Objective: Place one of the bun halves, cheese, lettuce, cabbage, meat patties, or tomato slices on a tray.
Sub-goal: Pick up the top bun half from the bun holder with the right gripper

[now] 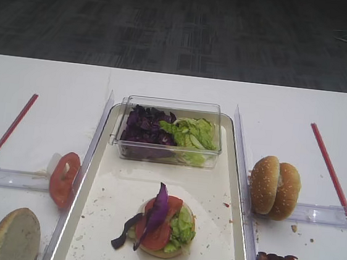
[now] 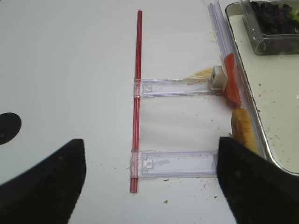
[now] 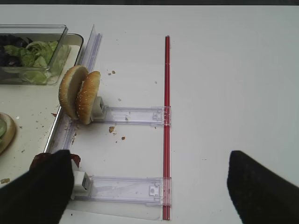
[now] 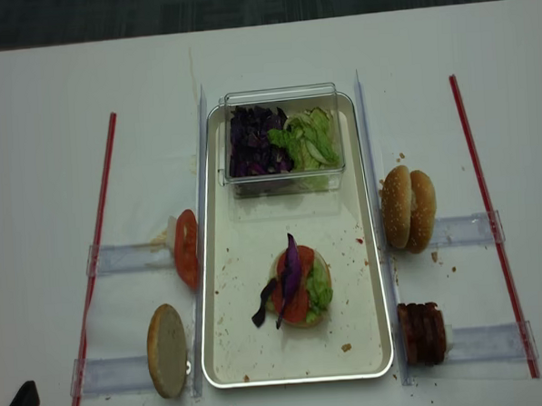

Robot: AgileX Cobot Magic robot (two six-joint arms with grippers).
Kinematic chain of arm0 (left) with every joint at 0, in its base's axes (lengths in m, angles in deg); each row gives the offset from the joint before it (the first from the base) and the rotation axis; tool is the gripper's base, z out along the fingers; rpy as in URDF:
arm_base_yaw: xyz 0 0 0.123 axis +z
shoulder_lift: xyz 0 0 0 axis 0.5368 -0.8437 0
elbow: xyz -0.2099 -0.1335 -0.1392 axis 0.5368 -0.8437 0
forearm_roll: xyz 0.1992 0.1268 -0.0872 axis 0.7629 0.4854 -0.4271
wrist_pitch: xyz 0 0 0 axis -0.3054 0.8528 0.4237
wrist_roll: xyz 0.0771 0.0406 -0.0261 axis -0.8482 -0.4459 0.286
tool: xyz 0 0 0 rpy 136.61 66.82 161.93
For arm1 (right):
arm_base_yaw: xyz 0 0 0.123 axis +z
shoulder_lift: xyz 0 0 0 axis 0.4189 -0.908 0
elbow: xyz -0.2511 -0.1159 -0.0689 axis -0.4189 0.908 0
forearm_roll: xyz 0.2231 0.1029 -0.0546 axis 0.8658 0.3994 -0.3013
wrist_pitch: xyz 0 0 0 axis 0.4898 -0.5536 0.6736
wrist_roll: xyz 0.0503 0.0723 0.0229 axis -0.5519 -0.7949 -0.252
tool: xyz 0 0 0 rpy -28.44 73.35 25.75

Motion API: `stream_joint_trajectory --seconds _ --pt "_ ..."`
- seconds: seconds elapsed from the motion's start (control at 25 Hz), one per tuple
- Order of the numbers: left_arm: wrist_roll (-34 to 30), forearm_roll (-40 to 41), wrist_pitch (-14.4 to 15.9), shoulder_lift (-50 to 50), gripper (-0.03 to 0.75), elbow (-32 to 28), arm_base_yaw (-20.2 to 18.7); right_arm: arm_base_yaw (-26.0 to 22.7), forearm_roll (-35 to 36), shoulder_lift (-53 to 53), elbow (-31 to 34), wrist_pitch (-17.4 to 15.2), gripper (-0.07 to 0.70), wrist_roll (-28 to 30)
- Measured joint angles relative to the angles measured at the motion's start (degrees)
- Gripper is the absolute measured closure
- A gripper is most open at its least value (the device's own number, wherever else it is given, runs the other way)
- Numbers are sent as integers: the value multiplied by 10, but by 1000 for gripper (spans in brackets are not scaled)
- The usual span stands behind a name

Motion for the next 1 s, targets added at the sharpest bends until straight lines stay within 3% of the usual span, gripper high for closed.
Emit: stream_joint_trajectory --seconds 1.0 --pt "0 0 0 0 152 0 0 0 0 0 0 0 -58 -1"
